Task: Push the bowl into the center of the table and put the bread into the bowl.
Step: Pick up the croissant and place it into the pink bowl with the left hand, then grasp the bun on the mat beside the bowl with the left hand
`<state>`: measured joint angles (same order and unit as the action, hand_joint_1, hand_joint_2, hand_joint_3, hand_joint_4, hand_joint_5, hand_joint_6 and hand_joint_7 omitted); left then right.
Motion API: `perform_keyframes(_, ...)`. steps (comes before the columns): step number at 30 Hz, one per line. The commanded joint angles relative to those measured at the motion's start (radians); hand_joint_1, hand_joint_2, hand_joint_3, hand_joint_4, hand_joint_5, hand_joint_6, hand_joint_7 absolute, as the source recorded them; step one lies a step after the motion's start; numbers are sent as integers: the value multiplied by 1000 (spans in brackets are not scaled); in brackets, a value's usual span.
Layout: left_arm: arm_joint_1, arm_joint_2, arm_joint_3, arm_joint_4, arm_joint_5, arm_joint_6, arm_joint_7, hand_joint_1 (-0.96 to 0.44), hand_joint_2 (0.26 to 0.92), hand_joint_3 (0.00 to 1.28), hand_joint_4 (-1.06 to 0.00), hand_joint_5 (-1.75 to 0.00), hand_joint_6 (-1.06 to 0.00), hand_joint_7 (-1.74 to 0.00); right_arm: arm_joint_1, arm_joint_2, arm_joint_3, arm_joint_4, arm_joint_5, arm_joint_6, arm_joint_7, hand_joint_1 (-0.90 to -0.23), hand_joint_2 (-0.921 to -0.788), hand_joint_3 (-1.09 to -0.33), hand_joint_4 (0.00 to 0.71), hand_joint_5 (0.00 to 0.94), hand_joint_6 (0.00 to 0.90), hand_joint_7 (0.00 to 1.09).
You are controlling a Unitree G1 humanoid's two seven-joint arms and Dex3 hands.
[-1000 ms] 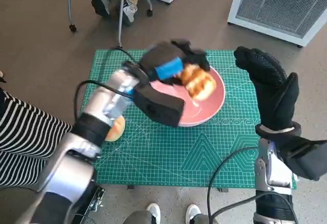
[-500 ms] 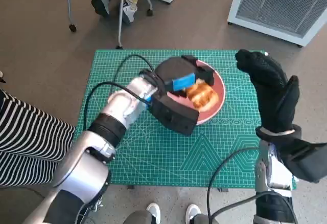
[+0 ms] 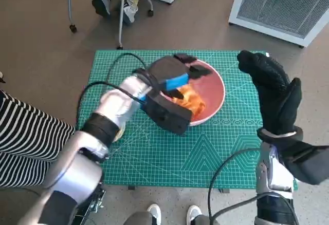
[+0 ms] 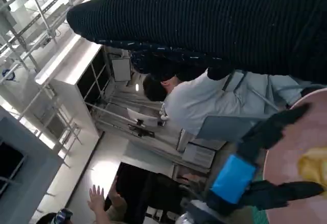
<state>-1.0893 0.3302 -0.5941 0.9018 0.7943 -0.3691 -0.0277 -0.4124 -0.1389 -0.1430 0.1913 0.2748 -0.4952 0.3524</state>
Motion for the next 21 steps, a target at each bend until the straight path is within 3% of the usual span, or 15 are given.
perform_keyframes(1, 95, 109, 66, -149, -72, -63, -53, -800, 921, 120, -86, -1, -206, -1, 23, 9, 5, 0, -3, 5, -5, -678, -921, -708, 194, 0, 145, 343)
perform_keyframes(13, 334, 366, 257, -472, -245, -164, -209, -764, 920, 70, -49, 0, -213, -3, 39, 13, 13, -44, 4, 25, -5, -682, -921, -708, 194, 0, 143, 347)
perform_keyframes(18, 411, 451, 336, -547, -341, -140, -325, -734, 907, 33, -55, -7, -231, -12, 47, 17, 18, -63, 6, 34, -6, -687, -921, -707, 194, 0, 142, 349)
perform_keyframes(21, 450, 495, 373, -582, -386, -108, -400, -687, 867, 12, -78, -15, -264, -27, 50, 16, 18, -69, 8, 39, -5, -689, -921, -706, 194, 0, 142, 349)
